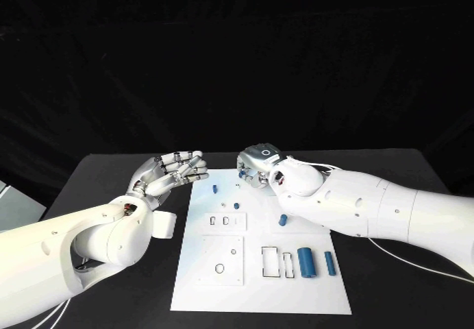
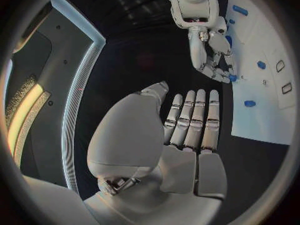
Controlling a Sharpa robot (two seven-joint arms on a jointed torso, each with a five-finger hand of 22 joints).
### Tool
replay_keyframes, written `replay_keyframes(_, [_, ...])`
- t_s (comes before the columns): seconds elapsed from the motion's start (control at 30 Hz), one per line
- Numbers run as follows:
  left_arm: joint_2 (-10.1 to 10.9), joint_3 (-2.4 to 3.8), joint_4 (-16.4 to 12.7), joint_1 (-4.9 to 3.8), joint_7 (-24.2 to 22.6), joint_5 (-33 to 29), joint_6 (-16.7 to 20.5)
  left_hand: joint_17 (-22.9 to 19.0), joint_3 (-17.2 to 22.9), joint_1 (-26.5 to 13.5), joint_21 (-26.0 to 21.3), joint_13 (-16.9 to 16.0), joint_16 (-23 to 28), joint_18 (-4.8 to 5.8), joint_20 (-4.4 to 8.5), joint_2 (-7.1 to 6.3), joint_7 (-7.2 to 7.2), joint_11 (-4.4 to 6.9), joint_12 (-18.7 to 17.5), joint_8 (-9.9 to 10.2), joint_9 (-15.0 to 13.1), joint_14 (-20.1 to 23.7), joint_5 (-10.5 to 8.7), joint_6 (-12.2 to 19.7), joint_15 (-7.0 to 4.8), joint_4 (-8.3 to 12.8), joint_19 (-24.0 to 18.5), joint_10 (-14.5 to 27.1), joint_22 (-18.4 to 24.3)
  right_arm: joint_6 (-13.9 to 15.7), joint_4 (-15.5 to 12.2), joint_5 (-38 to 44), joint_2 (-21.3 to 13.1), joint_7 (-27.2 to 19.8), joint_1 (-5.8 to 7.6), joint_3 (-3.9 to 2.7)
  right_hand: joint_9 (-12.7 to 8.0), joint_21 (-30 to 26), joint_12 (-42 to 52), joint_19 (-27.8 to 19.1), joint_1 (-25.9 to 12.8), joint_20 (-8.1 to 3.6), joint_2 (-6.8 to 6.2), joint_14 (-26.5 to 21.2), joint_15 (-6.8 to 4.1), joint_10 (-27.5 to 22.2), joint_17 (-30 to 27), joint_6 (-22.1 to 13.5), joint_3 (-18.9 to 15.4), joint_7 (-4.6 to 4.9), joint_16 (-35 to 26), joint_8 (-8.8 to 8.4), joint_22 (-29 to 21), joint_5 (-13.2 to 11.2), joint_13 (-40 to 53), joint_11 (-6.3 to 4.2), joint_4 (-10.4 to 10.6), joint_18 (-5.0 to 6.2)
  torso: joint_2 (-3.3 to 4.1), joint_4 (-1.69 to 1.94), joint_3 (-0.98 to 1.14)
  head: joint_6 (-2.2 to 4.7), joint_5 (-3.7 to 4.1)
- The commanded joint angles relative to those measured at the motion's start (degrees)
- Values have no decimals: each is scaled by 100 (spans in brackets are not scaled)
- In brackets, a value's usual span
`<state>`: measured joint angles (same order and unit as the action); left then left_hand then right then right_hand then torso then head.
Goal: Assemble the parts on the task board
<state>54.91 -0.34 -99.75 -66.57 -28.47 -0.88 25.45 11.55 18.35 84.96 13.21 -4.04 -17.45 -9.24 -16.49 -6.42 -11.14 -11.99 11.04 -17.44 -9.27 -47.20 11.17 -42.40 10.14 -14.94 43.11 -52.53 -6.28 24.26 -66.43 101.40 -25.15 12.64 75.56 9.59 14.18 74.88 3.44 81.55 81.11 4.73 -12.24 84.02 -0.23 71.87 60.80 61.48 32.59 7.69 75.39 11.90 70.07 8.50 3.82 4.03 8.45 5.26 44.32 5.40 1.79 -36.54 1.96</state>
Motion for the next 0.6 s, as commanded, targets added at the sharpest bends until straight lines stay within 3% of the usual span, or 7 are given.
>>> replay_keyframes(0.03, [-10, 6, -15, -17, -24, -7, -111, 20, 56, 1, -1, 7, -46, -90, -2, -64, -378, 0, -32, -39, -12, 48, -29, 55, -3, 3, 9, 39, 10, -188, 18, 43, 23, 28, -3, -2, 11, -2, 7, -6, -26, 17, -52, 135, 0, -12, -7, -14, 56, 42, 30, 27, -15, 23, 4, 29, -3, -111, 6, -1, 1, 6, -2])
replay_keyframes(0.6, [-16, 6, -2, -36, 11, -7, -121, 23, 64, 1, -1, 8, -50, -90, -3, -66, -378, 0, -33, -44, -12, 52, -30, 59, -3, 6, 9, 40, 11, -214, 172, 65, 123, -21, 0, -1, 55, -105, -4, -111, -140, 65, -162, 88, 69, -252, -111, -226, 150, 120, 13, -59, -124, 21, -14, 109, -31, -80, 11, -6, 2, 18, -22])
